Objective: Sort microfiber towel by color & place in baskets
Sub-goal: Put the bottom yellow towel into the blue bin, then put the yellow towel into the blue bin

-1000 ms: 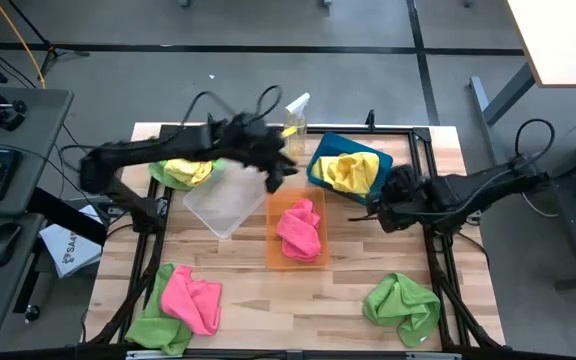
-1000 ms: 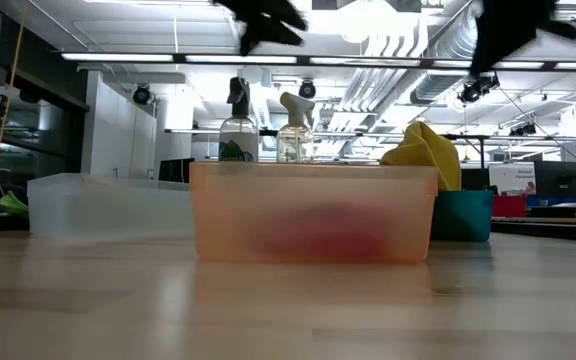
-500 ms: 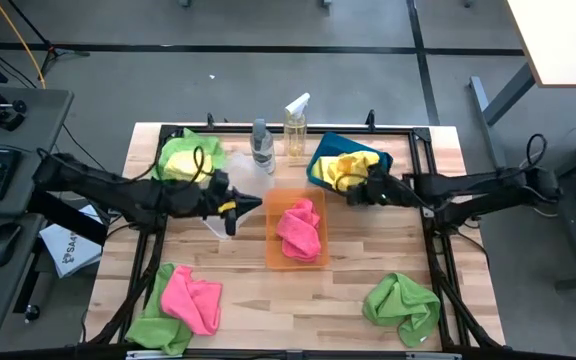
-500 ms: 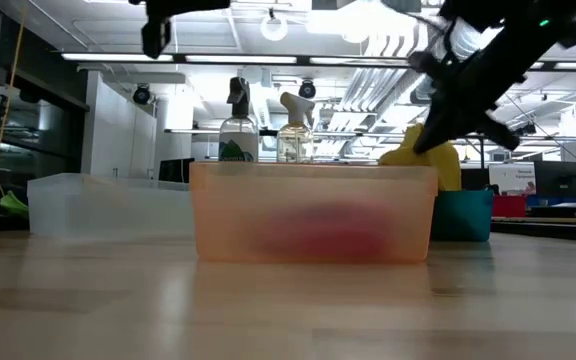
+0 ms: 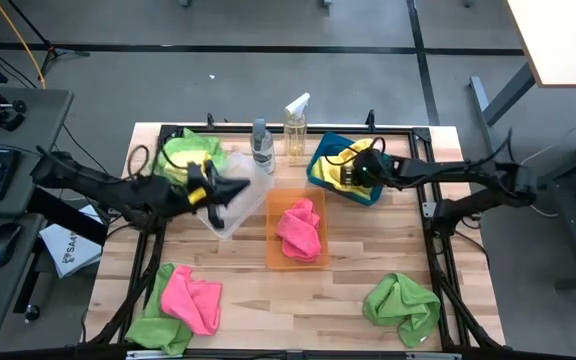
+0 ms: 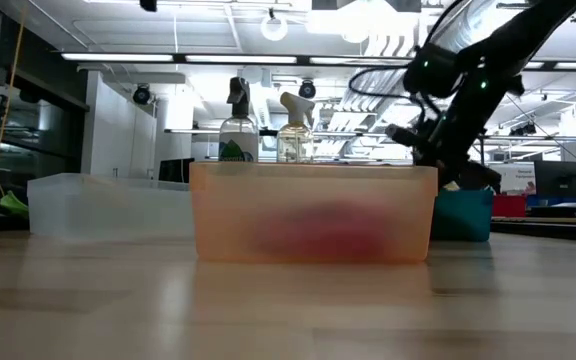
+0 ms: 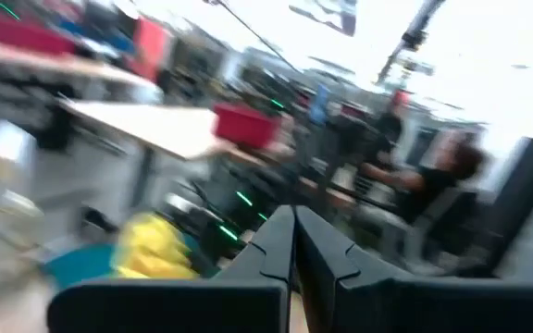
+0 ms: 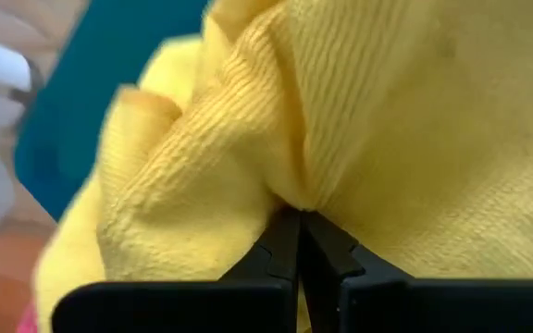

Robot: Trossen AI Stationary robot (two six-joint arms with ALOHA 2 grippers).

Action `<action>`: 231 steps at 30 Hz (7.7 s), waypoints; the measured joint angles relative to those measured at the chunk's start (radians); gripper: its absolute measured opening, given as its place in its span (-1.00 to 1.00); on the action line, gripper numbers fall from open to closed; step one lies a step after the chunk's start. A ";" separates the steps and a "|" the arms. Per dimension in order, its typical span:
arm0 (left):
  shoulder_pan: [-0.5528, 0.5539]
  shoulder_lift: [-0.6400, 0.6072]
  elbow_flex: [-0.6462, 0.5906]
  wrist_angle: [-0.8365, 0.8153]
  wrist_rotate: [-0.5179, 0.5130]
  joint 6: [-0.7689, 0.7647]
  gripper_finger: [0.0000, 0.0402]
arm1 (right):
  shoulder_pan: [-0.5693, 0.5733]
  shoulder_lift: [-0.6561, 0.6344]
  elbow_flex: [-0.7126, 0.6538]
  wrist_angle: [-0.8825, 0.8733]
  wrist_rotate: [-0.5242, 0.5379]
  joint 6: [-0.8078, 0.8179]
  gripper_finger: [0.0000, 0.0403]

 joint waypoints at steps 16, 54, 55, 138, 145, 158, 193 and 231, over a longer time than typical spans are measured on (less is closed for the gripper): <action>0.453 -0.308 0.000 -0.592 0.242 -0.047 -0.99 | 0.003 -0.189 0.196 -0.030 -0.015 -0.036 -1.00; 0.976 0.294 0.097 -1.426 0.302 -0.142 0.03 | -0.078 -0.195 0.399 -0.153 -0.020 -0.512 0.09; 0.987 0.293 0.081 -1.409 0.313 -0.121 0.03 | -0.078 -0.195 0.399 -0.155 -0.020 -0.512 0.09; 0.481 0.704 1.220 -0.688 0.767 -0.070 -0.95 | 0.380 -0.048 0.399 0.646 0.083 -0.921 -0.42; 0.539 0.642 1.221 -0.943 0.711 -0.021 -0.67 | 0.344 -0.132 0.399 0.438 0.194 -0.893 -0.96; 0.543 0.377 0.939 -1.187 0.480 -0.051 -0.42 | -0.020 -0.258 0.189 0.108 0.244 -0.810 -0.99; 0.491 0.129 0.400 -0.734 0.484 -0.261 -0.42 | -0.115 -0.065 0.044 -0.063 -0.048 -0.285 -1.00; 0.493 0.129 0.400 -0.727 0.483 -0.183 -0.42 | -0.082 0.069 0.040 0.059 -0.217 -0.127 -0.45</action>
